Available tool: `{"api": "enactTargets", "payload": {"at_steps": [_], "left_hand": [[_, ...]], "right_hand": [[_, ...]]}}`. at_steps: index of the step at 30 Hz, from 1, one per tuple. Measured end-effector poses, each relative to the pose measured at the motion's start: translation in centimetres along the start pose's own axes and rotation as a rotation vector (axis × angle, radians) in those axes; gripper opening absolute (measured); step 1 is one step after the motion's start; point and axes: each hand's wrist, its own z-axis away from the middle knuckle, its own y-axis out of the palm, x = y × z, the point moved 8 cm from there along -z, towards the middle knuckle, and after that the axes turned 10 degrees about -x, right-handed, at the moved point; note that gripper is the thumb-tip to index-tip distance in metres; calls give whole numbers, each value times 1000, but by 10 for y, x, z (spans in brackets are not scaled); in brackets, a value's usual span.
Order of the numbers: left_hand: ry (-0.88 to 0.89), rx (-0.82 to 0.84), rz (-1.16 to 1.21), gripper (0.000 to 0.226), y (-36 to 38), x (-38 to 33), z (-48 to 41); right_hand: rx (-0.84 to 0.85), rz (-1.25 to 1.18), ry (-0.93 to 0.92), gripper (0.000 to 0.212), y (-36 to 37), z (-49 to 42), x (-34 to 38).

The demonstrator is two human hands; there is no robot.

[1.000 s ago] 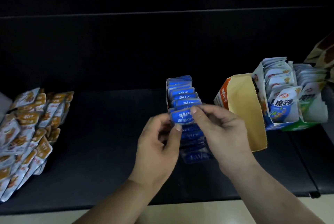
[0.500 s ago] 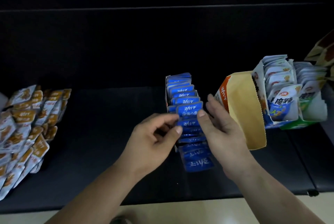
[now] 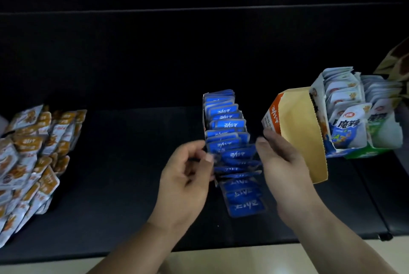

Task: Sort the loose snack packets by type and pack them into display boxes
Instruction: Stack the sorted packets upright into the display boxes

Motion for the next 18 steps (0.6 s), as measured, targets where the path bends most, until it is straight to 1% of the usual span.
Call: {"api": "enactTargets", "payload": {"at_steps": [2, 4, 6, 8, 10, 12, 15, 17, 18], "left_hand": [[-27, 8, -40, 40, -7, 9, 7], [-59, 54, -83, 51, -4, 15, 9], [-38, 120, -99, 48, 7, 14, 10], [-7, 112, -108, 45, 14, 14, 9], [-16, 74, -123, 45, 16, 16, 7], [-43, 68, -123, 41, 17, 19, 5], [-67, 102, -118, 42, 21, 19, 3], [-52, 92, -134, 42, 23, 18, 2], [5, 54, -177, 43, 19, 14, 0]], "right_hand": [[87, -15, 60, 41, -2, 7, -12], [159, 52, 20, 55, -2, 18, -19], [228, 105, -30, 64, 4, 27, -24], [266, 118, -66, 62, 9, 31, -24], [256, 112, -74, 57, 12, 29, -20], [250, 115, -63, 54, 12, 26, -19], [278, 227, -102, 58, 14, 27, -16], [257, 288, -185, 61, 12, 26, -12], [240, 314, -262, 60, 10, 25, -7]]}}
